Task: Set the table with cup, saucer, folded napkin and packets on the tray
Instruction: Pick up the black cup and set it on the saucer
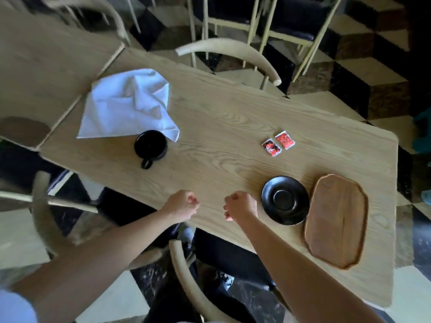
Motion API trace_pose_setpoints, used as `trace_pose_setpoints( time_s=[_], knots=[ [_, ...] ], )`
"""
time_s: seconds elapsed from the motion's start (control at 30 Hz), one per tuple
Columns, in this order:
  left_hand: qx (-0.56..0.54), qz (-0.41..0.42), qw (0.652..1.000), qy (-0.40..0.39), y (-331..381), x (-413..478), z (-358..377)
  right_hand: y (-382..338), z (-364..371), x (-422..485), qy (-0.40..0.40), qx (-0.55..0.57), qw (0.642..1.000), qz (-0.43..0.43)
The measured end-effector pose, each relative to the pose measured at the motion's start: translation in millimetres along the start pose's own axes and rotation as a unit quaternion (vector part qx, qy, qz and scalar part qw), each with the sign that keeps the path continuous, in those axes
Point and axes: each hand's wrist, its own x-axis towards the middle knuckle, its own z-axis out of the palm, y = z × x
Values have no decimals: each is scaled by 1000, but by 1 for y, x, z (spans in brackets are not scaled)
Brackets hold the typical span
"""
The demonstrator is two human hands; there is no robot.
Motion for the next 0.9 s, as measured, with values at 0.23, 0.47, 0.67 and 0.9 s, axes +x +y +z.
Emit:
trace_pose_setpoints(
  time_s=[0.23,0.47,0.67,0.9],
  knots=[
    [7,-36,995,96,-72,11,-84,-59,73,7,-65,-49,996,-39],
    [-22,-55,989,133,-121,55,-143,-106,126,36,-78,-58,993,-61],
    [-37,-26,990,136,-126,97,-163,-131,154,60,-42,-69,995,-63],
    [-73,49,987,134,-108,121,-174,-147,168,72,-46,-50,996,-56]
  ],
)
